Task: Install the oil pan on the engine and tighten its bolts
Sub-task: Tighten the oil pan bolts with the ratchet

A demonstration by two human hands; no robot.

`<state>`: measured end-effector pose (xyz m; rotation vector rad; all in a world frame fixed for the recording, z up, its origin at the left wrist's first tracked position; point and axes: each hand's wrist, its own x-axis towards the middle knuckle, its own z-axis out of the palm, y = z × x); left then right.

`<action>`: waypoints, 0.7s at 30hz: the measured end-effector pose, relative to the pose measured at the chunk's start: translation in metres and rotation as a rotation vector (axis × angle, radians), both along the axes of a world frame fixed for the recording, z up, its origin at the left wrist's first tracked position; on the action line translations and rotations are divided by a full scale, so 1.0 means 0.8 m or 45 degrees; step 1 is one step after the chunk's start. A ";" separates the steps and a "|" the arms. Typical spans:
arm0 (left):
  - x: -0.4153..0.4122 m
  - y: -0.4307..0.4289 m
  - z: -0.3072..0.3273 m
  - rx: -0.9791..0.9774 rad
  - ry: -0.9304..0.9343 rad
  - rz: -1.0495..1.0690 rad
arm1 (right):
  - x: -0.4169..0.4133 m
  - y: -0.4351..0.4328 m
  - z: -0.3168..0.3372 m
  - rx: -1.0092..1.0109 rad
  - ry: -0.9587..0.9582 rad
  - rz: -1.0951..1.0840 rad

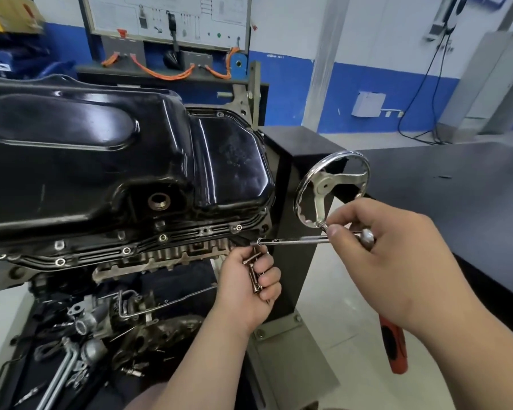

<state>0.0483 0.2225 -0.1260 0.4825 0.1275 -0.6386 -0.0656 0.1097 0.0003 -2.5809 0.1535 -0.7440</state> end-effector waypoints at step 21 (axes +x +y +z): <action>0.002 0.049 0.006 -0.046 0.103 0.245 | 0.013 0.041 0.005 0.015 -0.020 0.058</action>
